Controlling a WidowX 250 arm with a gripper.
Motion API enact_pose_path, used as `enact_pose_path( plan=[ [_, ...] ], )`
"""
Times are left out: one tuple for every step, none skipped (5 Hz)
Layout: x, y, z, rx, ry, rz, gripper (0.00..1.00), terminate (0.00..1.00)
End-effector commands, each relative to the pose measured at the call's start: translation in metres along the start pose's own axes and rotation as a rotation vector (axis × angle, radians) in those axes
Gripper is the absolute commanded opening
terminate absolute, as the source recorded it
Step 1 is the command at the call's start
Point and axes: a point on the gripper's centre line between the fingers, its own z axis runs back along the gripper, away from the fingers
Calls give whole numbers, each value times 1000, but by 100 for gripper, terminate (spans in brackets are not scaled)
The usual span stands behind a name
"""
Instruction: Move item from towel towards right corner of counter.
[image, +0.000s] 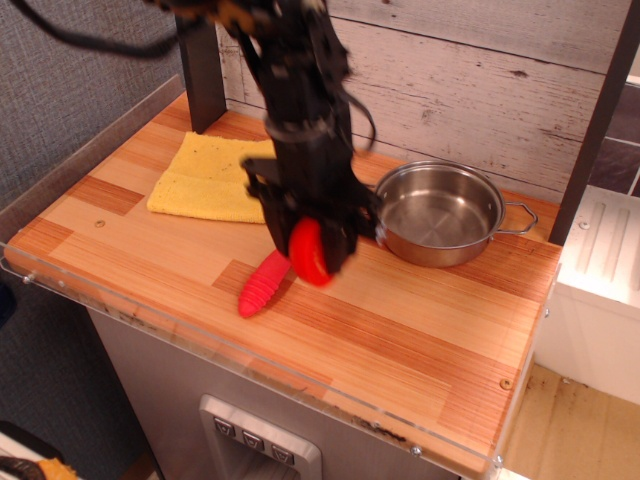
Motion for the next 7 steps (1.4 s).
enact_pose_path(
  plan=[
    [-1, -45, -5, 5, -40, -105, 0, 0],
    [-2, -57, -15, 9, -22, -131, 0, 0],
    [-2, -55, -27, 15, -12, -131, 0, 0],
    [-1, -51, -29, 24, 2, -123, 100, 0],
    [0, -48, -14, -6, -16, -125, 100, 0],
    [1, -41, 17, -70, -82, -118, 100, 0],
    [-6, -19, 58, -210, -197, -111, 100, 0]
  ],
)
